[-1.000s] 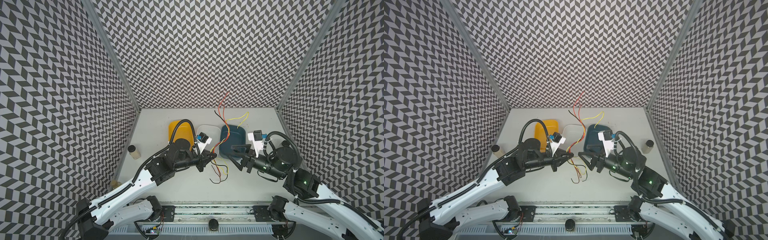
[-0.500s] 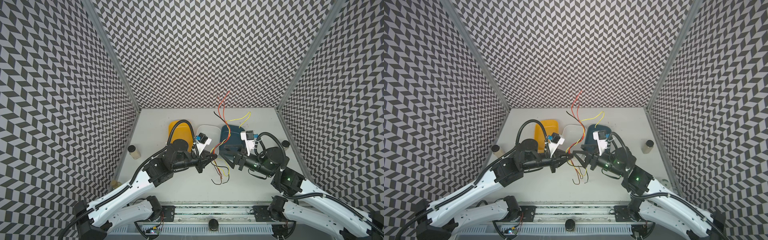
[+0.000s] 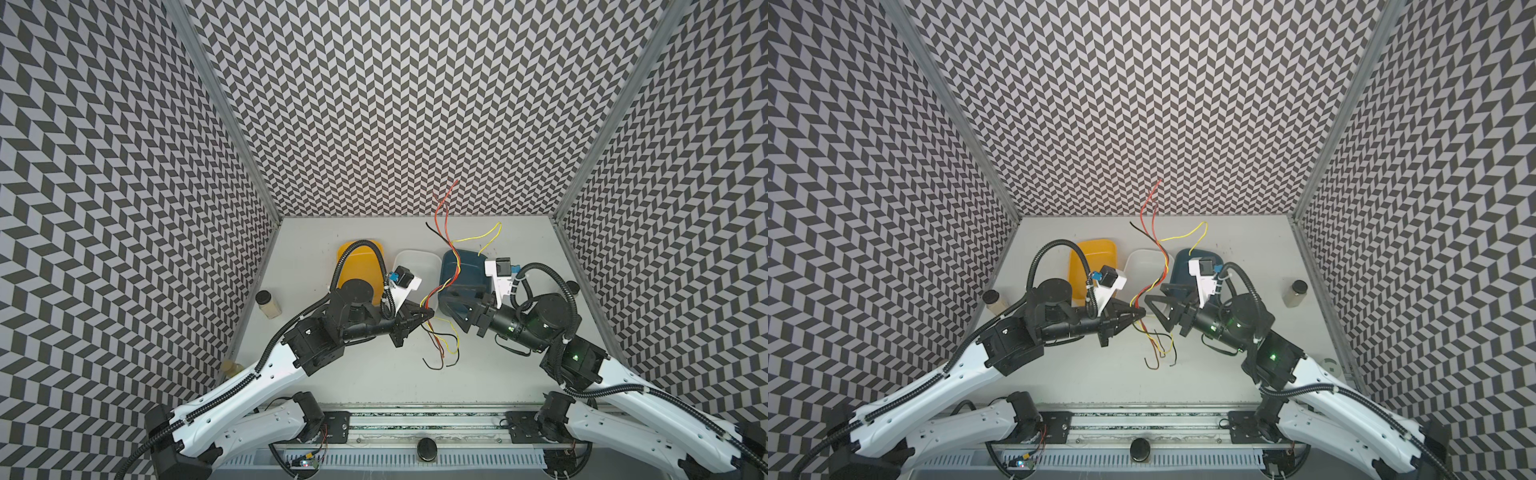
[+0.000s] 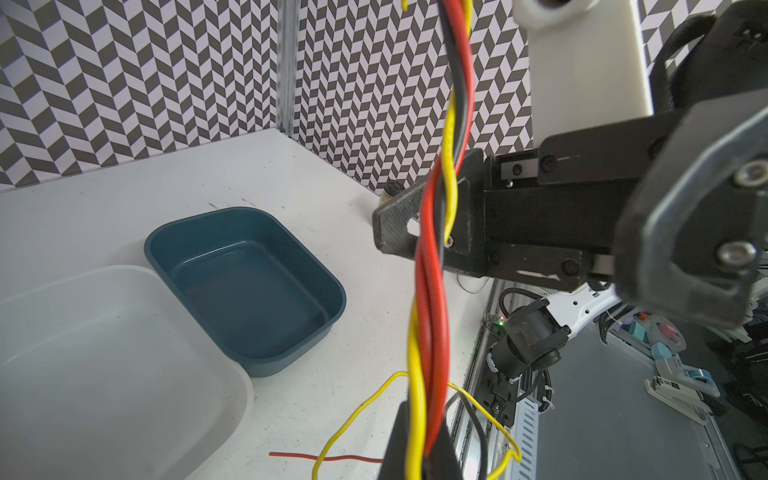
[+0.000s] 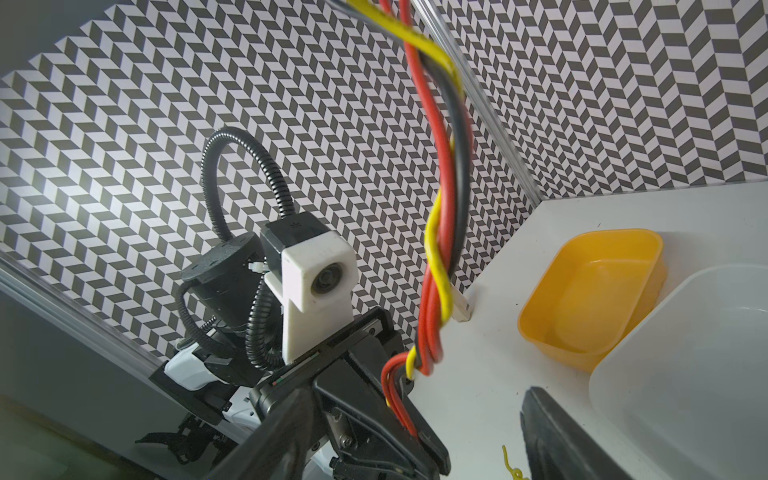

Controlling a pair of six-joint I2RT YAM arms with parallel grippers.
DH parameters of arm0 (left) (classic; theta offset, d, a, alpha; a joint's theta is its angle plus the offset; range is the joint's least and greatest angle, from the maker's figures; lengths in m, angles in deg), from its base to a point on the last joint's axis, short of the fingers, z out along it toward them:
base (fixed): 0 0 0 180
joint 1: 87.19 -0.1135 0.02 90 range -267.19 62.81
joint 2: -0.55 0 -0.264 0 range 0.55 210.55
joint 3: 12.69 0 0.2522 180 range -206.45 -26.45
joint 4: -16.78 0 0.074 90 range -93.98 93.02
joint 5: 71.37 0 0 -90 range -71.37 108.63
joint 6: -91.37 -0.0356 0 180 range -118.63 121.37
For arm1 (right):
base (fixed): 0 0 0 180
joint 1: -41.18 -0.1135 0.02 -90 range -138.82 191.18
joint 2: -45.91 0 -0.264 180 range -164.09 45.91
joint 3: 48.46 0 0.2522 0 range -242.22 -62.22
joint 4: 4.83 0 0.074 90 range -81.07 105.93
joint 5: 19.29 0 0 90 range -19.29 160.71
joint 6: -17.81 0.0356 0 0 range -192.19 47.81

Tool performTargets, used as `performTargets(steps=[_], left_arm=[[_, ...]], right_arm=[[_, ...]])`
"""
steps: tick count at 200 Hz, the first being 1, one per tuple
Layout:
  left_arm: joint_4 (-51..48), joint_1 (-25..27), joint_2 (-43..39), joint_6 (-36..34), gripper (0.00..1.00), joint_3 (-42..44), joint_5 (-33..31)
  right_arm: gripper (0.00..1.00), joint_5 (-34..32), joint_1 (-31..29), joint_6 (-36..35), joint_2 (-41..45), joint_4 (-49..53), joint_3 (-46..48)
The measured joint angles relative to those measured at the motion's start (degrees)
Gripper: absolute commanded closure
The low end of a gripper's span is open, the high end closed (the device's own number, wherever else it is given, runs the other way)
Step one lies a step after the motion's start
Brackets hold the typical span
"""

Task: Untangle the cables
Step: 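Grasp the twisted wire bundle with the right gripper beside the left gripper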

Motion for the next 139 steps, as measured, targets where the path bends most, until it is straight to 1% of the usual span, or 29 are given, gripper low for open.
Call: performTargets(steps=[11,21,26,44,55,72,84,106,110,115,139], left_arm=[[0.07,0.00,0.00,0.00,1.00,0.00,0.15],[0.09,0.00,-0.02,0.00,1.00,0.00,0.31],[0.11,0.00,-0.02,0.00,1.00,0.00,0.33],[0.11,0.04,0.00,0.00,1.00,0.00,0.50],[0.11,0.04,0.00,0.00,1.00,0.00,0.59],[0.11,0.04,0.02,0.00,1.00,0.00,0.74],[0.11,0.04,0.04,0.00,1.00,0.00,0.76],[0.13,0.04,0.17,0.00,1.00,0.00,0.79],[0.15,0.04,0.17,0.00,1.00,0.00,0.81],[0.15,0.04,0.17,0.00,1.00,0.00,0.79],[0.20,0.02,0.17,0.00,1.00,0.00,0.81]], right_arm=[[0.26,-0.20,0.00,-0.02,-0.15,-0.09,0.00],[0.38,-0.20,0.00,-0.04,-0.46,-0.46,0.00],[0.42,-0.17,0.00,0.09,-0.68,-0.79,0.00],[0.50,0.76,0.00,-0.02,-1.99,-1.79,-0.11],[0.58,1.60,0.00,-0.13,-3.04,-1.88,-0.44],[0.68,3.08,0.00,-0.59,-4.44,-1.68,-1.36],[0.72,3.89,0.00,-0.98,-4.87,-1.70,-1.99],[0.89,4.55,0.00,-1.86,-4.94,-2.36,-2.60],[0.93,4.61,0.00,-2.16,-4.96,-2.56,-2.62],[1.00,4.74,0.00,-2.34,-4.98,-2.78,-2.64],[1.00,5.38,0.00,-3.30,-5.29,-2.97,-2.91]])
